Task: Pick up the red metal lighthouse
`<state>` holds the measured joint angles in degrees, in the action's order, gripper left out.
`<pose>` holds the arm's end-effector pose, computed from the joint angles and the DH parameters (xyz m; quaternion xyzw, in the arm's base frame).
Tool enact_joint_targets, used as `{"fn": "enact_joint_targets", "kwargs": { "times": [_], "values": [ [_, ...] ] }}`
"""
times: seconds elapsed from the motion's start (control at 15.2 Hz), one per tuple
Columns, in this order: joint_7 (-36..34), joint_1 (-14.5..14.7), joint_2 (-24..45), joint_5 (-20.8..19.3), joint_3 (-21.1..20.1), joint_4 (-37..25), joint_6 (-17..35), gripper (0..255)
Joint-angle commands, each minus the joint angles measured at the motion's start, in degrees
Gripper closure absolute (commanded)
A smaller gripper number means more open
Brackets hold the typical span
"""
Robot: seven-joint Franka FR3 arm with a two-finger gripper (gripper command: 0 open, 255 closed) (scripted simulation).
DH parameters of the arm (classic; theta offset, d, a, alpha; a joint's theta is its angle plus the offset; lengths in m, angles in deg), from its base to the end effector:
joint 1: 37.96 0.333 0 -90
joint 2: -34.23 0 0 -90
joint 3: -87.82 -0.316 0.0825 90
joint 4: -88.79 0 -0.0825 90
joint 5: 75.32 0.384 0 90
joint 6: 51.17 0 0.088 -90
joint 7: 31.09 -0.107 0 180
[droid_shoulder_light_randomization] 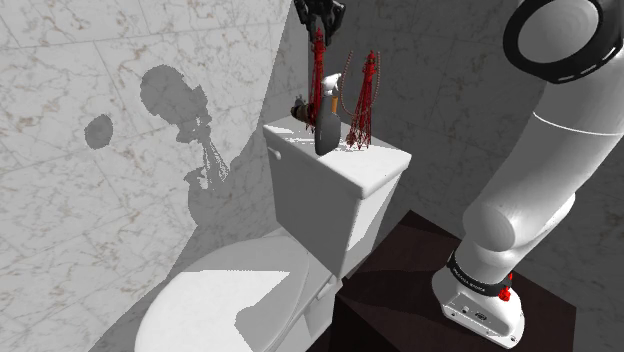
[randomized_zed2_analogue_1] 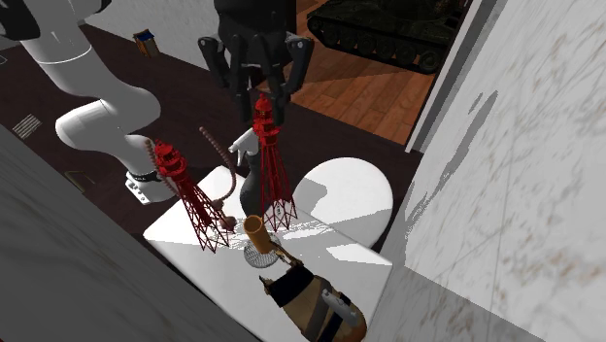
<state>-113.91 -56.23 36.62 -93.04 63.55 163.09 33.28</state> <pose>0.5506 0.0157 0.7265 0.7570 -0.6337 0.1493 0.0546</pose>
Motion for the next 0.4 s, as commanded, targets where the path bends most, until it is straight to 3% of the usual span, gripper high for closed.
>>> {"fn": "enact_joint_targets", "kwargs": {
  "times": [0.0,0.2,0.33],
  "values": [
    [0.1,0.5,1.6,-0.8,-0.3,-3.6,-2.2,255],
    [0.4,1.3,3.8,-2.2,-0.8,-8.9,-5.6,255],
    [0.4,1.4,3.9,-2.2,-0.8,-9.2,-5.8,255]
  ]
}}
